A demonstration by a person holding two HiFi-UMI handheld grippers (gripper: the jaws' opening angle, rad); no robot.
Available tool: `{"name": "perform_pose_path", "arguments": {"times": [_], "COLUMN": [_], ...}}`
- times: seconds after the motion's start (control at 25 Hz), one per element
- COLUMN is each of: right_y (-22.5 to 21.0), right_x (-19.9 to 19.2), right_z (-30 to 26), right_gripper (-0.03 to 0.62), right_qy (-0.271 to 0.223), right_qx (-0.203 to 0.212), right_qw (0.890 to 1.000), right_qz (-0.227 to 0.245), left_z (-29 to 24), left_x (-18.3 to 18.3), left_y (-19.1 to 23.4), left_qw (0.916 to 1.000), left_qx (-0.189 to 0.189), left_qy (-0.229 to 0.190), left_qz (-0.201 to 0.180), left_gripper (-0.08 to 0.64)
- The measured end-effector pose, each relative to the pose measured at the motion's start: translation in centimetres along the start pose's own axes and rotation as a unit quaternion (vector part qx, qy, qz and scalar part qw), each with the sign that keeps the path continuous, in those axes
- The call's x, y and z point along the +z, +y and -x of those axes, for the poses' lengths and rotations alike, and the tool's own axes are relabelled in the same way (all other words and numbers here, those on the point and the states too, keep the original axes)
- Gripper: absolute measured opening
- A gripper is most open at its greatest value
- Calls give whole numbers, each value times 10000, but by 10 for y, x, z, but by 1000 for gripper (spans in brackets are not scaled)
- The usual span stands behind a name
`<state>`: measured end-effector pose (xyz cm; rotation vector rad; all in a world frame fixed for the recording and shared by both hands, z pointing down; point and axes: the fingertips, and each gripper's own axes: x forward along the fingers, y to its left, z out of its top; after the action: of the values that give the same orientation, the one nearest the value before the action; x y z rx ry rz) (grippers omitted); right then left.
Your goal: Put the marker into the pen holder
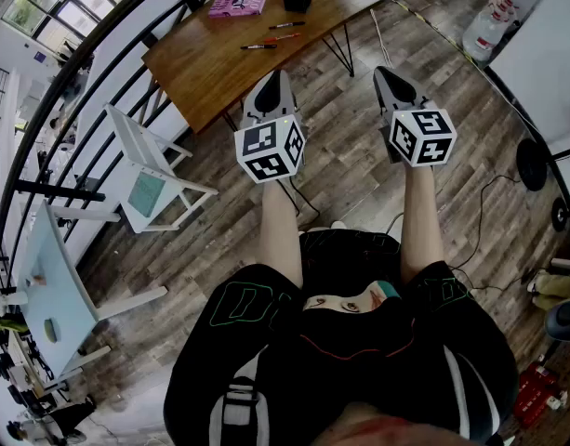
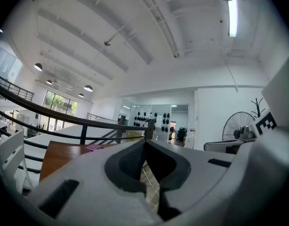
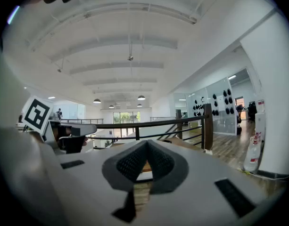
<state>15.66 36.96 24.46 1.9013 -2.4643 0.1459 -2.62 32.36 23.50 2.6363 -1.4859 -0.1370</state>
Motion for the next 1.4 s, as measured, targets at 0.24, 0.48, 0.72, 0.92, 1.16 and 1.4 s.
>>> {"name": "perform_pose_path", "arguments": {"times": [0.24, 0.48, 0.72, 0.92, 1.16, 1.4], "right_y": [-18, -31, -36, -29, -33, -47], "right_x": [18, 24, 25, 20, 23, 35], "right_z": [-2, -17, -23, -34, -46, -45], "right_gripper": [5, 5, 5, 5, 5, 5], "right_qy": [-399, -311, -348, -275, -301, -475], "right_qx": [-110, -129, 68, 312, 410, 328], "right_qw": [9991, 9993, 9994, 9991, 9987, 9982], "right_qz": [13, 150, -13, -30, -73, -192], "left_z": [-9, -20, -17, -13, -27, -35], "left_x": [4, 17, 16, 7, 11, 22], "left_y": [-7, -8, -10, 7, 5, 7], "left_qw": [9996, 9991, 9985, 9975, 9973, 9974], "left_qx": [23, 119, 197, 479, 442, 407], "left_qy": [-25, -119, -131, 73, 50, -91], "left_qz": [-263, -398, -487, -524, -587, -595], "left_gripper": [8, 8, 8, 8, 8, 8]}}
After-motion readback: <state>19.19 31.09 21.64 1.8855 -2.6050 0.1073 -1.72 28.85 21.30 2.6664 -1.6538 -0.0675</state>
